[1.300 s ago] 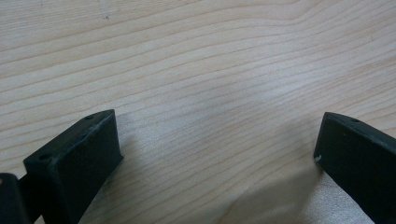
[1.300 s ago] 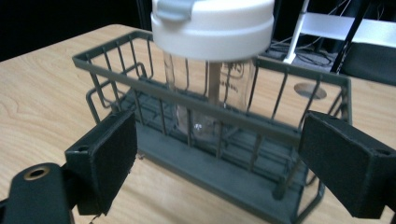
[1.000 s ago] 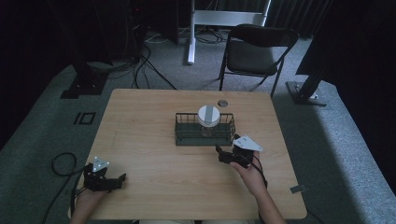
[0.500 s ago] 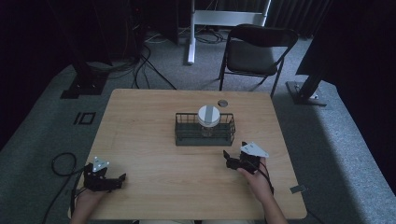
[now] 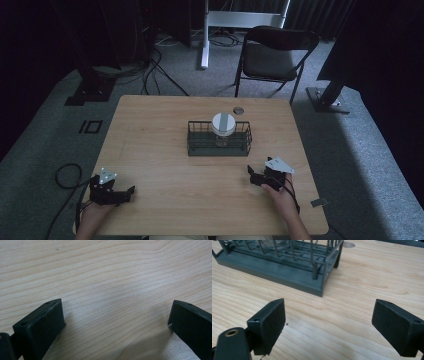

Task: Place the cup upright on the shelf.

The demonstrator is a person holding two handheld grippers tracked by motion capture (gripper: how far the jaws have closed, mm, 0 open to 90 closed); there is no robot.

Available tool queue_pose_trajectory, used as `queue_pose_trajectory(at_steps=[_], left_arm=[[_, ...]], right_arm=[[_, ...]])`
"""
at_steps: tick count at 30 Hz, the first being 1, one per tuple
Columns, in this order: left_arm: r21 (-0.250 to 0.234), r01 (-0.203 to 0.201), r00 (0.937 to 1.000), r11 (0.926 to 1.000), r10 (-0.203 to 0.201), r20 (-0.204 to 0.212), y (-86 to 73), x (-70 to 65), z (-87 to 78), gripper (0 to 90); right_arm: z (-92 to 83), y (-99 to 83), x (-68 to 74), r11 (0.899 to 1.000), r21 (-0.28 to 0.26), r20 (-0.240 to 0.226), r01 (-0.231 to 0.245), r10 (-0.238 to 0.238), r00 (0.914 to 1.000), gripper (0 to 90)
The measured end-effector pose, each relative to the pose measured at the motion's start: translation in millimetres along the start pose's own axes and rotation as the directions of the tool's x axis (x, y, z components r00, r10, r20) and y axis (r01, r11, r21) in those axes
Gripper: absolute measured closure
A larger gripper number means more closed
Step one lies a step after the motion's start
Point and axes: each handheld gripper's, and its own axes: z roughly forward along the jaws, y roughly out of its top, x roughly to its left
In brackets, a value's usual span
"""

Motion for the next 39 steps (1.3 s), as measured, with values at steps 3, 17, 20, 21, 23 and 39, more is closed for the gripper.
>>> queue_pose_trajectory(at_steps=[3, 17, 20, 21, 23, 39], left_arm=[[0.001, -0.001, 1.0, 1.0, 0.001, 0.0, 0.0, 0.0, 0.0, 0.6], [0.002, -0.002, 1.0, 1.0, 0.002, 0.0, 0.0, 0.2, -0.1, 0.6], [0.002, -0.002, 1.0, 1.0, 0.002, 0.0, 0.0, 0.2, -0.1, 0.6], [0.002, -0.002, 1.0, 1.0, 0.002, 0.0, 0.0, 0.1, -0.1, 0.6], [0.002, -0.002, 1.0, 1.0, 0.002, 0.0, 0.0, 0.1, -0.1, 0.6], [0.001, -0.002, 1.0, 1.0, 0.002, 0.0, 0.0, 0.1, -0.1, 0.6]], right_arm=[[-1.9, -2.6, -4.7, 1.0, 0.004, 0.014, -0.006, 0.006, 0.9999, 12.7], [-7.9, -7.1, -17.5, 0.998, 0.052, 0.073, -0.032, 0.028, 0.997, 12.6], [-8.1, -7.4, -19.5, 0.997, 0.06, 0.084, -0.042, 0.037, 0.9958, 12.6], [-8.1, -7.6, -21.5, 0.997, 0.066, 0.089, -0.049, 0.043, 0.9951, 12.7], [-8.2, -7.8, -21.9, 0.996, 0.07, 0.094, -0.052, 0.045, 0.9946, 12.7], [-5.3, -6.9, -24.0, 0.992, 0.101, 0.11, -0.081, 0.07, 0.9915, 12.7]])
